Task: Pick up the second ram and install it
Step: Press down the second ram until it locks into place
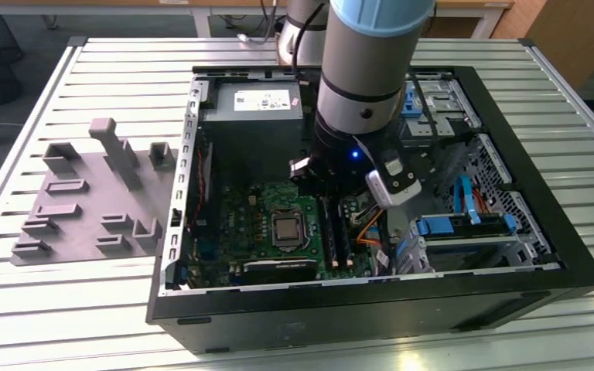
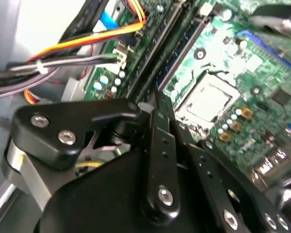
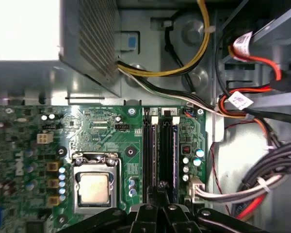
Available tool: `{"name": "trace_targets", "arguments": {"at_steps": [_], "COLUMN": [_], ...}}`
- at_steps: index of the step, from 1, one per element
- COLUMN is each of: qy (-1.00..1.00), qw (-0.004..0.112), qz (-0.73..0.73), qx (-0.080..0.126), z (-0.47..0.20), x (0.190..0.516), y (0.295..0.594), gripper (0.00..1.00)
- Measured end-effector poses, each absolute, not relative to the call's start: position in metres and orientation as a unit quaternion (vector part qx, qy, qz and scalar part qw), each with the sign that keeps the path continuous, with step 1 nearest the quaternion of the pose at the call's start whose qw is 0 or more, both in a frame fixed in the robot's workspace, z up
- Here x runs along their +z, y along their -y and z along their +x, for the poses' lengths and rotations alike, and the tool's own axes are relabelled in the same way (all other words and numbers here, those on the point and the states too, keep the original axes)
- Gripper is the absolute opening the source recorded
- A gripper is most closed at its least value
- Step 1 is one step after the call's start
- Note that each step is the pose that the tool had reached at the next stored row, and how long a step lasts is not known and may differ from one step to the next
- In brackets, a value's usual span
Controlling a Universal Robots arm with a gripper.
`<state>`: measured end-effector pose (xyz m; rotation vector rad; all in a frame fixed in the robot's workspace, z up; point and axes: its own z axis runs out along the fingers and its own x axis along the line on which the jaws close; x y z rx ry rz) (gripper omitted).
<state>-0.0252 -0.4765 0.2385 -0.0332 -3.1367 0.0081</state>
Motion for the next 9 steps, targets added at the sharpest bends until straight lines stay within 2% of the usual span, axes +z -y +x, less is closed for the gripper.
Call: {"name": "trace_targets", "arguments": {"at_steps": [9], "qy": [1.000], "qw": [0.002], "qz": [-0.011], "qx": [0.003], "z": [-0.0253], "x": [0.2438], "y": [0.4765], "gripper": [0.11]}}
